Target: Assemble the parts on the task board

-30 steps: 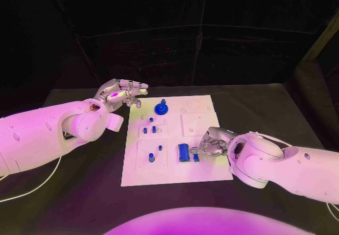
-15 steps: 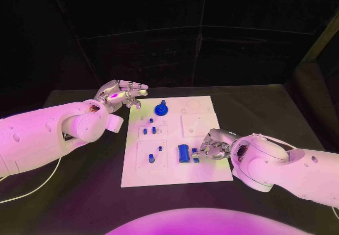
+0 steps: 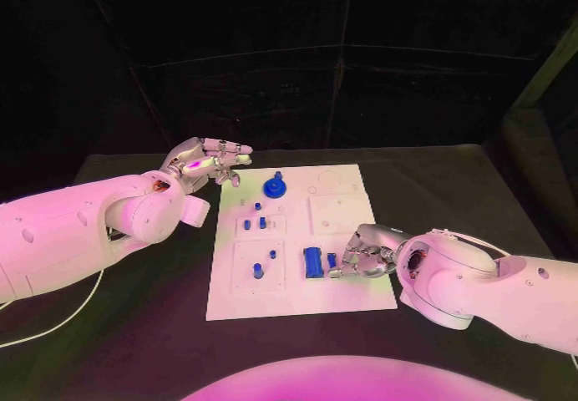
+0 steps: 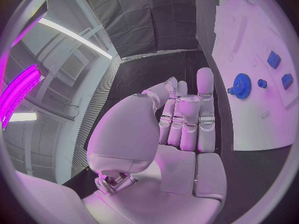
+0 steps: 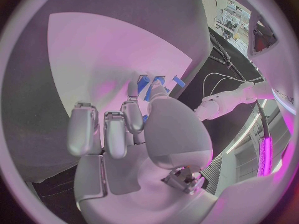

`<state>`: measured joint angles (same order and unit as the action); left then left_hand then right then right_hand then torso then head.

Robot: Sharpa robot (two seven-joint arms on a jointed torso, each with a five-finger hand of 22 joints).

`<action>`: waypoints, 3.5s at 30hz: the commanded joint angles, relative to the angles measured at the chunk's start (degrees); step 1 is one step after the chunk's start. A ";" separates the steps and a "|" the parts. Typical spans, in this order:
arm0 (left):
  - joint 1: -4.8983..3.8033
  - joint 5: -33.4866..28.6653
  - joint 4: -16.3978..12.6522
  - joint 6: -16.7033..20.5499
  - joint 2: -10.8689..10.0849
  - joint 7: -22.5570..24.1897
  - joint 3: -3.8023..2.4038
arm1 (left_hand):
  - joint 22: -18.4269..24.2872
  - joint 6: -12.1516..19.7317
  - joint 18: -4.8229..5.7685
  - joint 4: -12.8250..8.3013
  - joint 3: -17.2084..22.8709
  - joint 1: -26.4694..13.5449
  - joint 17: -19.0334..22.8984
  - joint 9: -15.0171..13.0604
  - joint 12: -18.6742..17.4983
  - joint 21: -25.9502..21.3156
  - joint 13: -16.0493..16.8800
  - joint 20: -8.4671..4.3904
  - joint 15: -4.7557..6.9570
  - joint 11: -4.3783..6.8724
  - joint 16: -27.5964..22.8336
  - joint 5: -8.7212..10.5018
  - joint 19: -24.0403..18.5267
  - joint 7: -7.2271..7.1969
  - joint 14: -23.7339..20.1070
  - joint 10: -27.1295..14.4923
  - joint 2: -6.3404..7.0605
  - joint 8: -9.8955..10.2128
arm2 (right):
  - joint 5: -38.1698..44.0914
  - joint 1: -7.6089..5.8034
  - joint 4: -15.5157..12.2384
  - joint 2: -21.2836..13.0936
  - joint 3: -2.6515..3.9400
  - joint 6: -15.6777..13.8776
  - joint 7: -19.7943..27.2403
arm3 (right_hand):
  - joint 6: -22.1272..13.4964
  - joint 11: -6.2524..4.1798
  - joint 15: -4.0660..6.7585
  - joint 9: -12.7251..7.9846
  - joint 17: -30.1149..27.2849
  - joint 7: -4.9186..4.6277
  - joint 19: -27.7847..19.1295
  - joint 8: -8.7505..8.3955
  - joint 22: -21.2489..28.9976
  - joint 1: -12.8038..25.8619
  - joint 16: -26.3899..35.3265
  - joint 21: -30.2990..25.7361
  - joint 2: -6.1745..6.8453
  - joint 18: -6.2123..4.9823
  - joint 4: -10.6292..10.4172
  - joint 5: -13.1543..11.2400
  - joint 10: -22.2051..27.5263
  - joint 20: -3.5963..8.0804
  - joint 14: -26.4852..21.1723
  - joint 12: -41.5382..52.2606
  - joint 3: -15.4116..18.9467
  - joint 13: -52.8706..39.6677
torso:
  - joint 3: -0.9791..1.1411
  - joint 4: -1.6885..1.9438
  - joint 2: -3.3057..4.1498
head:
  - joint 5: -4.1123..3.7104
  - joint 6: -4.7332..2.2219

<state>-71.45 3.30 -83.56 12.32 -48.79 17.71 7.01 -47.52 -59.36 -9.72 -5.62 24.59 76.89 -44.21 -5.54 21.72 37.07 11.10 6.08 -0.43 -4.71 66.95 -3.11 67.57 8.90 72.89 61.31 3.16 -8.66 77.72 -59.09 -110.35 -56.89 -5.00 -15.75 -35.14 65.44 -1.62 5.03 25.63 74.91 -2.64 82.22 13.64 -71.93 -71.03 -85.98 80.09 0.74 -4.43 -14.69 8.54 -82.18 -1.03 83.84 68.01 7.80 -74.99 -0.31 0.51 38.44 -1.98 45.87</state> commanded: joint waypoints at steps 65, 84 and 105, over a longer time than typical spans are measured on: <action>1.63 -12.04 14.59 7.40 8.16 9.51 1.80 | 22.19 4.65 0.02 5.84 -7.76 -3.57 30.42 1.83 -11.99 -29.73 -7.35 7.80 -7.76 -5.01 -50.09 -0.12 -21.99 0.22 -20.18 -2.98 0.52 1.87 | -69.59 -8.46 42.84 16.97 0.13 -4.89 57.52 | -13.06 9.91 -11.41 -13.27 -59.77 -7.13 -27.71 -10.01 63.37 -16.67 78.84 -65.76 -5.54 -6.16 5.96 1.25 20.61 -11.86 -23.13 -63.03 2.19 63.76 | -0.86 -1.35 -6.56 | 0.44 -10.03; 5.74 -7.67 7.61 16.52 7.89 9.52 -1.63 | 38.49 35.42 4.46 5.62 -17.50 -44.24 39.84 5.54 -21.72 -37.07 -11.10 1.02 0.43 0.46 -62.46 3.11 -48.82 -8.90 -50.17 -36.35 -3.16 8.66 | -71.77 -5.48 35.51 16.46 2.02 -14.29 59.00 | -42.01 1.62 -5.03 -25.63 -70.89 -1.81 -56.69 -13.64 71.93 32.69 85.98 -75.91 -0.74 -0.84 14.69 -4.17 54.66 -4.85 -56.17 -68.01 -7.80 74.99 | 0.31 -0.51 -7.26 | 1.98 -11.49; 11.29 -3.30 -6.39 31.79 4.10 12.08 -7.01 | 47.52 49.28 9.72 5.62 -24.59 -63.10 44.21 5.54 -21.72 -37.07 -11.10 -6.08 0.43 4.71 -66.95 3.11 -59.66 -8.90 -63.29 -50.76 -3.16 8.66 | -77.72 -1.07 20.40 12.20 5.00 -28.37 64.94 | -55.45 1.62 -5.03 -25.63 -74.91 2.64 -71.33 -13.64 71.93 54.65 85.98 -80.09 -0.74 4.43 14.69 -8.54 70.41 1.03 -72.05 -68.01 -7.80 74.99 | 0.31 -0.51 -7.26 | 1.98 -11.49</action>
<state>-60.08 -1.39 -89.82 42.13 -44.68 28.29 0.09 -4.43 -13.50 -1.23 0.03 1.79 18.43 -0.26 -0.07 0.41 0.23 0.07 1.53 -0.11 -0.22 0.44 -0.22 10.68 0.12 12.77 14.04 -0.01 -0.23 0.95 -60.07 -89.78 -44.68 -0.08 -42.09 28.09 13.29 0.12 -0.03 0.19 0.23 -0.28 14.51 0.22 -0.09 -21.80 -0.27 0.38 -0.02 -1.72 -0.15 0.37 -15.68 -0.88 15.73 0.21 0.51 -0.08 0.00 0.00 31.17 0.00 34.37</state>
